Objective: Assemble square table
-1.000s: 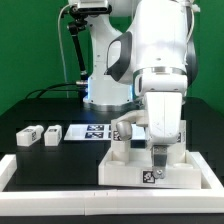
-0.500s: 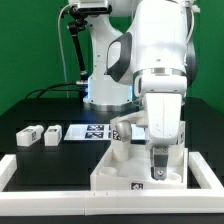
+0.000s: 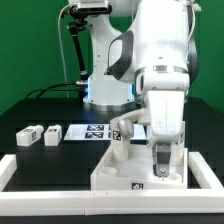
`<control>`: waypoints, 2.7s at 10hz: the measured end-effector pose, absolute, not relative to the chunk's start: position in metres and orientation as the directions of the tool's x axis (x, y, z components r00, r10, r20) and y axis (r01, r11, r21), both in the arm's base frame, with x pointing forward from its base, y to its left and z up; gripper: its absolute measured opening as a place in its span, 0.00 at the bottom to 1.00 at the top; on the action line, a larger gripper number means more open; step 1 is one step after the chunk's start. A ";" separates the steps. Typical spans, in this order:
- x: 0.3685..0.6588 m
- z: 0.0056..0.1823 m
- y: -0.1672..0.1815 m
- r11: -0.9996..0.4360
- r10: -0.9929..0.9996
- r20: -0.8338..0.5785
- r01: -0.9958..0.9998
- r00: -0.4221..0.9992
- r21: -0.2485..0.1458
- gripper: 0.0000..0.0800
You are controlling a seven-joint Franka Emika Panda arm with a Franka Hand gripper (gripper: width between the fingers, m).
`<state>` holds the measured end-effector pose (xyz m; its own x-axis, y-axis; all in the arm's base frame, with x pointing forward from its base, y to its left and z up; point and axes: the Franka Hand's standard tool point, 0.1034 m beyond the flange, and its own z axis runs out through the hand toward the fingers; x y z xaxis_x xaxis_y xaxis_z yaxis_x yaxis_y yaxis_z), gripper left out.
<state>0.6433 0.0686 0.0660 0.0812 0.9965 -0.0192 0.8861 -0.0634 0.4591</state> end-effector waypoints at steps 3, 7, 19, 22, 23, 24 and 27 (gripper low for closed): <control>0.638 0.083 0.066 -0.078 0.995 -0.018 0.891 0.096 0.447 0.81; 0.638 0.081 0.064 -0.079 0.995 -0.020 0.893 0.098 0.444 0.81; 0.585 0.151 -0.061 -0.499 0.857 0.102 0.763 0.506 0.411 0.81; 0.537 0.138 -0.132 -0.741 0.657 0.139 0.603 0.741 0.296 0.81; 0.516 0.127 -0.146 -0.815 0.568 0.112 0.539 0.815 0.211 0.81; 0.508 0.120 -0.157 -0.855 0.507 0.119 0.481 0.854 0.194 0.81; 0.510 0.119 -0.153 -0.942 0.320 0.157 0.295 0.934 0.162 0.81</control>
Offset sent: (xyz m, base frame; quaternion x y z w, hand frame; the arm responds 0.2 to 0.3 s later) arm 0.0000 0.0000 0.0000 0.0000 0.0000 0.0000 1.0000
